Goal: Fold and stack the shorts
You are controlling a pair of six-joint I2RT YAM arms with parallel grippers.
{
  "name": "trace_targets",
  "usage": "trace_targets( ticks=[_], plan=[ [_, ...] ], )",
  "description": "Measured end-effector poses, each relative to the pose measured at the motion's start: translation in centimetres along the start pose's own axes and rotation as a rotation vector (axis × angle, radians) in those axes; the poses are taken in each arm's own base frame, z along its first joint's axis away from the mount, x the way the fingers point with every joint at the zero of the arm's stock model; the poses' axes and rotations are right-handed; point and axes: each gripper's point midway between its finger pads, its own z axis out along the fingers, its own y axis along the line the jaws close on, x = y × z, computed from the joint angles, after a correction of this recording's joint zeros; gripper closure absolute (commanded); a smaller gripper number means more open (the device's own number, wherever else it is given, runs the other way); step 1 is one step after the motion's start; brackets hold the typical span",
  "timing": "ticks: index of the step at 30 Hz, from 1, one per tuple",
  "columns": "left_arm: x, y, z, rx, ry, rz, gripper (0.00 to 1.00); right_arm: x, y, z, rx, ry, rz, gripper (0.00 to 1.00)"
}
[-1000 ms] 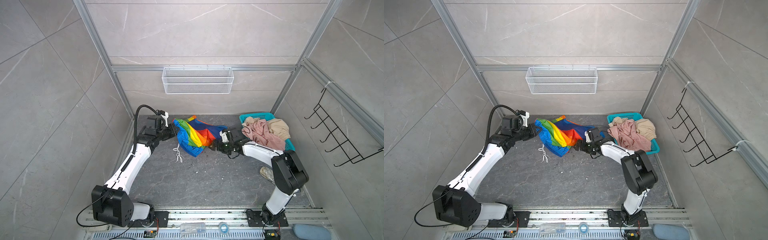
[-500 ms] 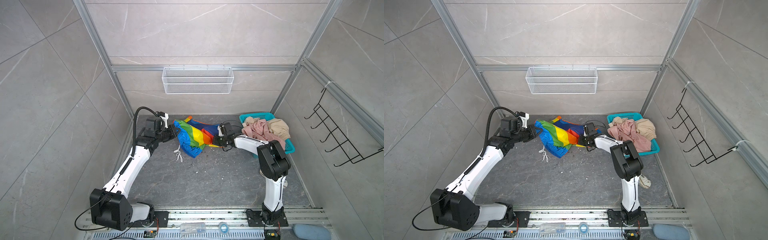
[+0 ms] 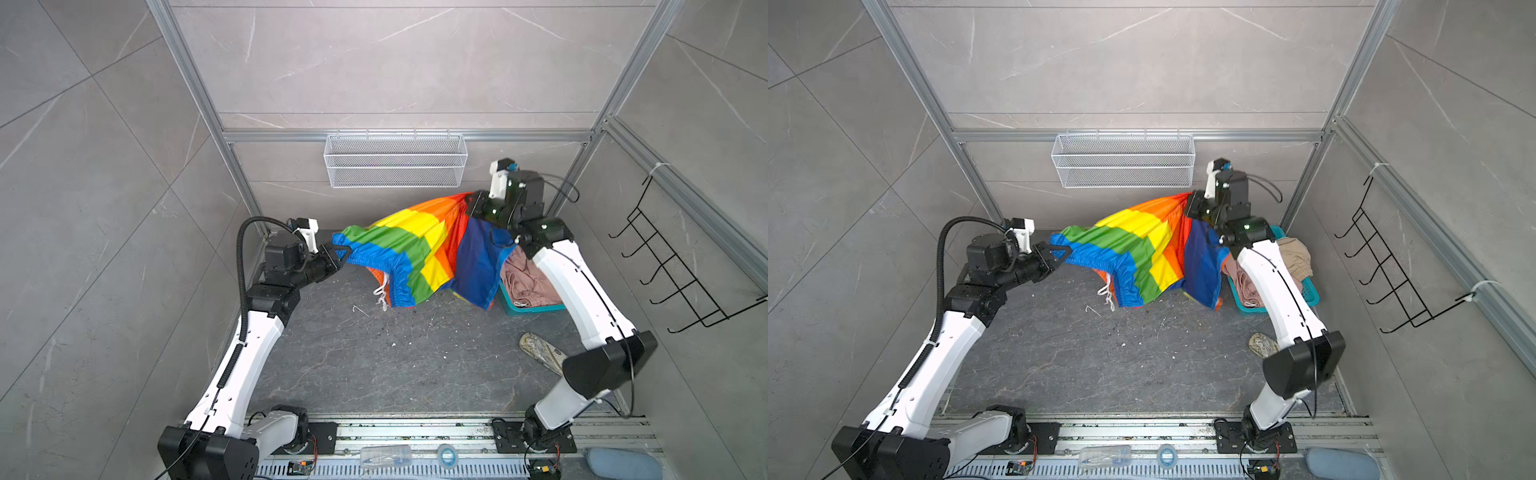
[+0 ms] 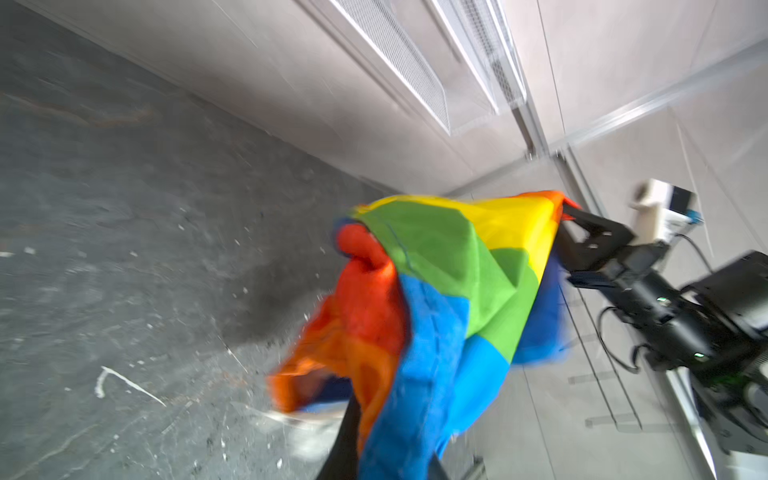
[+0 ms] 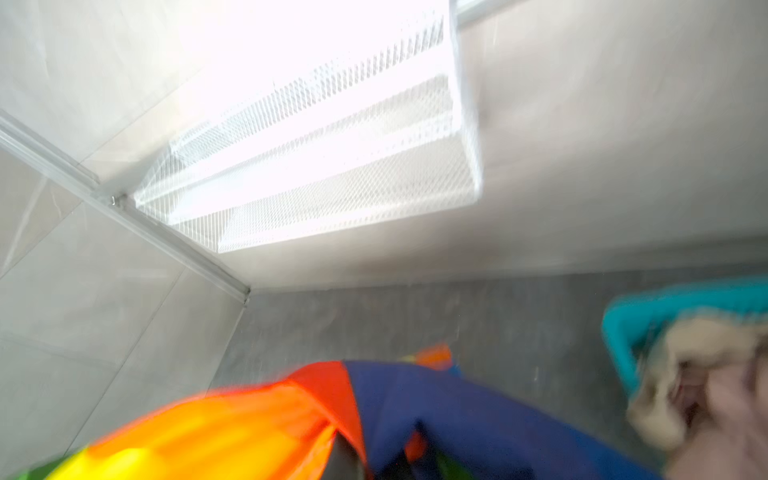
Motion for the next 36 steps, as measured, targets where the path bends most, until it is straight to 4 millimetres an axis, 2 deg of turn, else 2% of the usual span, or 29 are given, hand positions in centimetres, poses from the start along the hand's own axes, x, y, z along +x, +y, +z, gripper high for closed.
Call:
trace_targets(
  ticks=[1, 2, 3, 5, 6, 8, 11, 13, 15, 16, 17, 22, 24, 26, 29, 31, 33, 36],
  plan=[
    [-0.5, 0.6, 0.5, -0.009, -0.003, -0.011, 1.0, -0.1, 0.0, 1.3, 0.002, 0.018, -0.004, 0.97],
    [-0.8, 1.5, 1.1, -0.029, 0.0, -0.03, 1.0, 0.5, -0.2, 3.4, 0.005, 0.051, -0.012, 0.88],
    [-1.0, 2.7, 1.8, -0.053, 0.006, -0.053, 1.0, 1.8, -0.8, 5.6, 0.014, 0.096, -0.013, 0.81],
    [-0.7, 6.7, 3.4, -0.135, 0.031, -0.115, 1.0, 6.5, -3.6, 10.2, 0.068, 0.225, -0.006, 0.69],
    [-0.4, 8.4, 4.0, -0.171, 0.043, -0.142, 0.99, 9.4, -5.3, 11.9, 0.099, 0.299, 0.002, 0.66],
    [0.7, 12.8, 5.4, -0.26, 0.077, -0.213, 0.77, 16.0, -8.7, 14.1, 0.177, 0.473, 0.027, 0.58],
    [2.6, 18.2, 7.0, -0.369, 0.13, -0.306, 0.54, 22.3, -11.3, 13.9, 0.237, 0.644, 0.044, 0.44],
    [3.4, 20.5, 7.8, -0.419, 0.155, -0.341, 0.46, 24.0, -11.5, 12.8, 0.241, 0.693, 0.047, 0.34],
    [3.8, 21.8, 8.3, -0.448, 0.167, -0.359, 0.1, 24.3, -10.8, 10.9, 0.228, 0.709, 0.05, 0.27],
    [4.0, 22.0, 8.4, -0.453, 0.17, -0.363, 0.02, 24.0, -10.2, 9.7, 0.215, 0.699, 0.049, 0.22],
    [4.1, 22.0, 8.5, -0.455, 0.172, -0.362, 0.01, 23.4, -9.5, 8.5, 0.2, 0.683, 0.049, 0.19],
    [3.2, 20.9, 8.5, -0.468, 0.151, -0.317, 0.01, 19.3, -5.9, 1.6, 0.098, 0.514, 0.047, 0.02],
    [3.3, 19.8, 8.1, -0.466, 0.153, -0.293, 0.01, 19.3, -5.6, -0.5, 0.076, 0.471, 0.054, 0.01],
    [3.8, 18.1, 7.9, -0.447, 0.165, -0.259, 0.01, 20.6, -5.9, -1.5, 0.074, 0.47, 0.067, 0.01],
    [5.9, 14.5, 8.0, -0.396, 0.218, -0.2, 0.01, 25.0, -7.8, -1.9, 0.104, 0.535, 0.088, 0.01],
    [8.5, 12.2, 8.1, -0.356, 0.279, -0.164, 0.01, 28.5, -9.2, -2.4, 0.133, 0.603, 0.111, 0.01],
    [11.3, 10.8, 7.9, -0.334, 0.345, -0.141, 0.02, 31.0, -10.1, -3.0, 0.152, 0.655, 0.129, 0.0],
    [16.0, 10.2, 7.2, -0.326, 0.456, -0.129, 0.03, 32.9, -10.7, -3.4, 0.159, 0.685, 0.147, 0.01]
  ],
)
